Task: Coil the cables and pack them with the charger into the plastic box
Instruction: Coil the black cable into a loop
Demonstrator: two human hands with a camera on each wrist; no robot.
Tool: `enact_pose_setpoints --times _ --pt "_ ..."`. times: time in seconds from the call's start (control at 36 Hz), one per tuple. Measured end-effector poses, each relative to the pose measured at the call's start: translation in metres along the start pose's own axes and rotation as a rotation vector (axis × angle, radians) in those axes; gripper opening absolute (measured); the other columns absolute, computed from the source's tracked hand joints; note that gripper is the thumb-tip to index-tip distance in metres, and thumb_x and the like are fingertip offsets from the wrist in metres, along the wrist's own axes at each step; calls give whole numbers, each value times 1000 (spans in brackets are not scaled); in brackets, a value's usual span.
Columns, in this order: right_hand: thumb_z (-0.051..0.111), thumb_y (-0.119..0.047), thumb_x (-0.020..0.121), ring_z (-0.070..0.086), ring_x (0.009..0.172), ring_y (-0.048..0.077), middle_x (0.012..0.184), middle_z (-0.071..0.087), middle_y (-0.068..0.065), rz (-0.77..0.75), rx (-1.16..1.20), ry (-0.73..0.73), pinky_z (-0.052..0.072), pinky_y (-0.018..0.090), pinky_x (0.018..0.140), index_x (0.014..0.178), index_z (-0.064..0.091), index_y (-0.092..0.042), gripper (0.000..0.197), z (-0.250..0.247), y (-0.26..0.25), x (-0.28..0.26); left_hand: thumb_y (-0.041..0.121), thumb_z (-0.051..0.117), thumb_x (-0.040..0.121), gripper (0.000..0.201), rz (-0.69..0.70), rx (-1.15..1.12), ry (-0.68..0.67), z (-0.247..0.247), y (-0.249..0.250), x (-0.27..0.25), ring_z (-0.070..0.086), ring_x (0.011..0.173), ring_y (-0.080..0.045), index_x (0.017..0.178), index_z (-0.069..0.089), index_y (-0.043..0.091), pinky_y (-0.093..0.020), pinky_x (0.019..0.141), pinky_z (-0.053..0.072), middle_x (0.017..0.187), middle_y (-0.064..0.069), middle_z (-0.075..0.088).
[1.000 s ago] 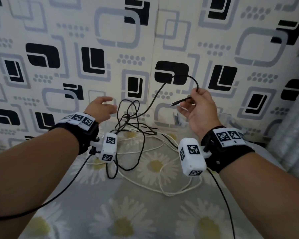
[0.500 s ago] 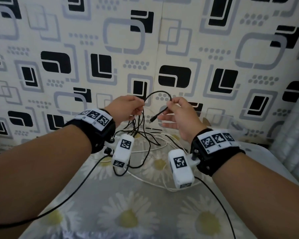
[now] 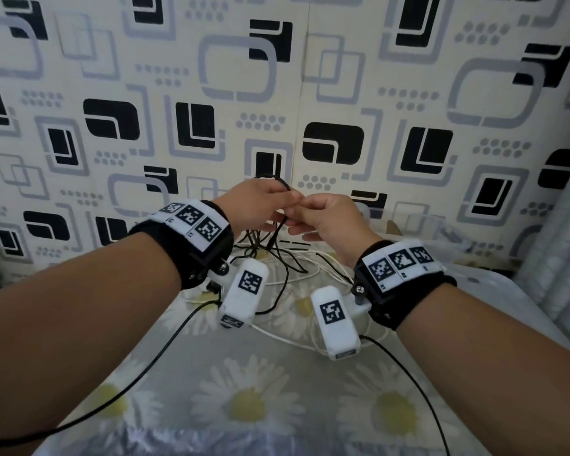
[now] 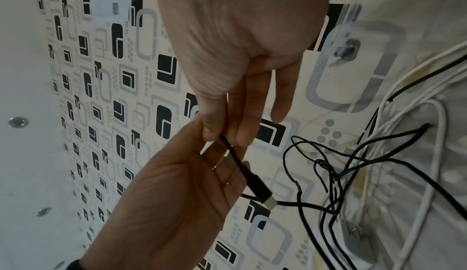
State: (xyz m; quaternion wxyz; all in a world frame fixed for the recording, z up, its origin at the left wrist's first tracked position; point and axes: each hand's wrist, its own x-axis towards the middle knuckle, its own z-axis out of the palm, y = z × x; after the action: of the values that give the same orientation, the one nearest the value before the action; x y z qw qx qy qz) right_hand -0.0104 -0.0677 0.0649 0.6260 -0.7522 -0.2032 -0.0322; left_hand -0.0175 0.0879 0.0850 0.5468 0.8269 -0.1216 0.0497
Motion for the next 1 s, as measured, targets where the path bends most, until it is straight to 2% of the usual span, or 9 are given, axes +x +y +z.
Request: enact_pose_setpoints --times 0.19,0.31,0.44,0.5,0.58,0.75,0.83,0.94,1.0 --pt "58 -20 96 67 64 12 74 70 1 25 -23 100 54 32 73 85 63 -16 13 4 5 6 33 37 103 28 -23 -78 54 -9 8 -6 71 87 -18 98 61 20 -37 82 44 92 -1 75" --pt "57 -12 94 64 80 17 91 69 7 69 -76 59 52 36 82 100 60 -14 7 11 10 9 34 33 104 31 9 -97 48 -12 15 -11 64 67 -19 100 61 21 -35 74 45 65 3 58" --pt "50 6 94 55 79 12 101 61 11 38 -41 -65 43 8 61 122 53 2 29 31 13 7 36 32 104 34 86 -143 -86 -18 27 -18 25 51 -11 104 64 22 -29 55 28 60 6 29" --pt "47 6 93 56 86 10 107 60 10 35 -48 -129 44 9 72 124 51 -5 33 37 13 7 36 32 104 35 130 -157 -126 -20 34 -22 21 52 -11 106 64 20 -29 54 22 60 6 28" --pt "52 3 89 57 97 14 111 61 7 -5 -133 -193 45 27 90 117 54 -12 32 45 16 7 33 31 104 36 196 -171 -122 -23 44 -27 16 55 -14 105 63 16 -29 53 18 58 6 25" --pt "56 -13 92 55 85 11 97 62 0 21 -342 -195 42 19 75 94 61 -18 7 43 28 12 33 31 104 39 254 -305 -6 -38 54 -28 13 51 -12 93 63 14 -26 50 14 55 6 21" --pt "53 -14 93 52 75 13 95 60 3 91 -416 -199 41 21 65 85 57 -20 11 30 36 15 36 34 103 37 223 -432 73 -51 46 -22 16 47 -9 87 60 14 -25 50 14 52 8 23" --pt "58 -13 91 62 91 21 97 68 5 222 -478 -137 51 34 84 81 64 -19 13 9 42 22 39 39 101 38 108 -637 197 -66 17 -11 17 43 -8 74 57 18 -23 48 16 49 9 24" --pt "61 -15 92 60 83 15 92 67 1 233 -462 -58 48 24 71 82 65 -18 11 -3 41 25 36 40 101 38 46 -732 272 -71 0 -7 17 40 -8 70 53 18 -22 47 15 46 10 24"
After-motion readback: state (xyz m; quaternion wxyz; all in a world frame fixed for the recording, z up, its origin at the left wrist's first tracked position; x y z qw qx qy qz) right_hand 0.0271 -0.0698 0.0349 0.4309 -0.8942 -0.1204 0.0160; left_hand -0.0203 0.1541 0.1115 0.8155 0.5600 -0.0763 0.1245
